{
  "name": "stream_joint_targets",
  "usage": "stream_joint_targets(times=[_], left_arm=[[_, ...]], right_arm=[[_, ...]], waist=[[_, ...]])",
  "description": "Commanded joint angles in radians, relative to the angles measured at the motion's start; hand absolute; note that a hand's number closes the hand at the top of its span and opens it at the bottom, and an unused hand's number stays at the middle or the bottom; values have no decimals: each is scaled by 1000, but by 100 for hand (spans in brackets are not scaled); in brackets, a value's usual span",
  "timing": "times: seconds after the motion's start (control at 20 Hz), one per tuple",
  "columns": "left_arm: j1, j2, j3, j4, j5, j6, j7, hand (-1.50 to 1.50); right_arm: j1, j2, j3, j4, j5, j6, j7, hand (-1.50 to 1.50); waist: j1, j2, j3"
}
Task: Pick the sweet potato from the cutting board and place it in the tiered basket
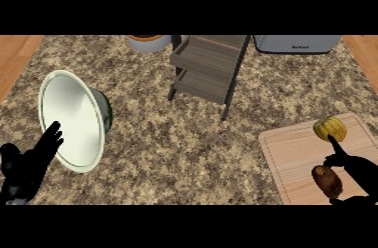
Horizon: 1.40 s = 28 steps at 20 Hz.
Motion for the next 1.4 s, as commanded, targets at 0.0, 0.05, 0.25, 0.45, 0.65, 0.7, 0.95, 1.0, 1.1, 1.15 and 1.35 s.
stream_joint_targets(times=[0.0,0.05,0.25,0.45,0.65,0.7,0.95,1.0,1.1,1.15,1.35], left_arm=[[-7,-19,-5,10,-25,11,-6,0],[27,-10,4,-8,-14,-15,-21,0],[26,-23,10,6,-17,-2,-30,0],[-42,17,-7,16,-19,-41,3,0],[-51,9,-21,23,-25,-44,0,0],[-46,4,-28,22,-28,-45,2,0],[-62,1,-44,27,-33,-52,19,0],[-67,5,-39,32,-33,-50,17,0],[-78,0,-48,32,-38,-48,24,0],[-68,-4,-53,30,-38,-50,28,0],[-94,-6,-60,39,-37,-57,29,0]], right_arm=[[-64,66,-2,64,-9,-12,15,150],[17,63,-16,-35,-23,-18,10,150],[8,221,53,-237,24,-43,256,150],[-181,376,149,-230,103,-114,392,150],[-268,485,201,-258,174,-156,557,150],[-293,487,215,-267,199,-169,606,150],[-462,491,265,-315,300,-228,836,150],[-489,491,282,-321,340,-238,880,150],[-574,492,298,-334,389,-250,979,150],[-617,492,305,-336,418,-257,1028,150],[-772,492,347,-323,488,-249,1225,150]], waist=[[3,13,16],[-2,11,16],[-5,6,13],[80,4,-2],[98,0,-9],[106,-5,-8],[119,-15,-8],[118,-18,-10],[119,-19,-8],[133,-21,-7],[141,-14,-6]])
